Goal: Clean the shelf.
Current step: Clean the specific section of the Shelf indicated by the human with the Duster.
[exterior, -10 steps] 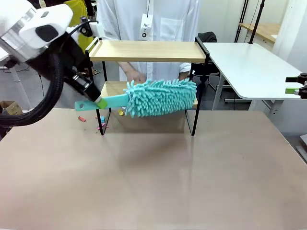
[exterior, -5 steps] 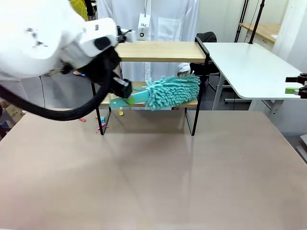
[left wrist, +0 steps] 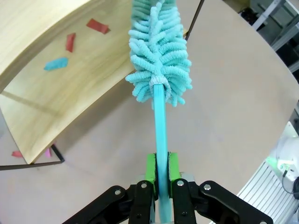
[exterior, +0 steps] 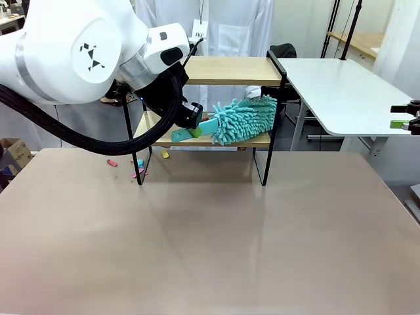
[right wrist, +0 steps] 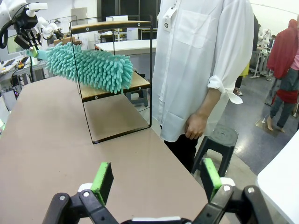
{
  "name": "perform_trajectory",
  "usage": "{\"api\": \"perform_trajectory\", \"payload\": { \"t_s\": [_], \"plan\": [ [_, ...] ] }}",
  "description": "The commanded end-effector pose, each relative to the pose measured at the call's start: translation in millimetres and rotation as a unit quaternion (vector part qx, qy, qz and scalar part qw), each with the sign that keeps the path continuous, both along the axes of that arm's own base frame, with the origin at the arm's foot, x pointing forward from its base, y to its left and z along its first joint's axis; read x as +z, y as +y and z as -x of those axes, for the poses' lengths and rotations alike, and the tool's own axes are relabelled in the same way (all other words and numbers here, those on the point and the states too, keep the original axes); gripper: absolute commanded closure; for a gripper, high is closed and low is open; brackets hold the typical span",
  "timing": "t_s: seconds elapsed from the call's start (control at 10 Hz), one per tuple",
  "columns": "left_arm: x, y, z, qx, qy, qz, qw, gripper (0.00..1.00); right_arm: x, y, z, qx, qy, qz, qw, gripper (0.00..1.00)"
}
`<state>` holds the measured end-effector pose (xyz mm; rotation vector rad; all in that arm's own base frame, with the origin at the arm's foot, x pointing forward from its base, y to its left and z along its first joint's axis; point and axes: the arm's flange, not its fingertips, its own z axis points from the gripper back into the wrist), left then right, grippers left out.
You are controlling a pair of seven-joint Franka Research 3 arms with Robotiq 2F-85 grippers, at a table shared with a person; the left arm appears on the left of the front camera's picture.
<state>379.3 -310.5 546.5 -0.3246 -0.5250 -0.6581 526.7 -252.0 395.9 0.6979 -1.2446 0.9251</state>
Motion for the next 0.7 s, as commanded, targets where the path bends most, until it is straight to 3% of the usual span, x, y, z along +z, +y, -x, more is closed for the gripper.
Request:
{"api": "perform_trajectory", "payload": {
  "t_s": [0.0,0.3,0.6],
  "plan": [
    [2,-1,-1,0.0,-0.001,0.001,1.0,0.87,6,4,-1,-0.006,0.01,0.008,1.0,0.0],
    [17,-34,10,0.086,-0.006,-0.019,0.996,0.87,6,4,-1,-0.006,0.01,0.008,1.0,0.0],
    [29,-56,26,0.156,-0.034,-0.027,0.987,0.87,6,4,-1,-0.006,0.01,0.008,1.0,0.0]
  ]
}}
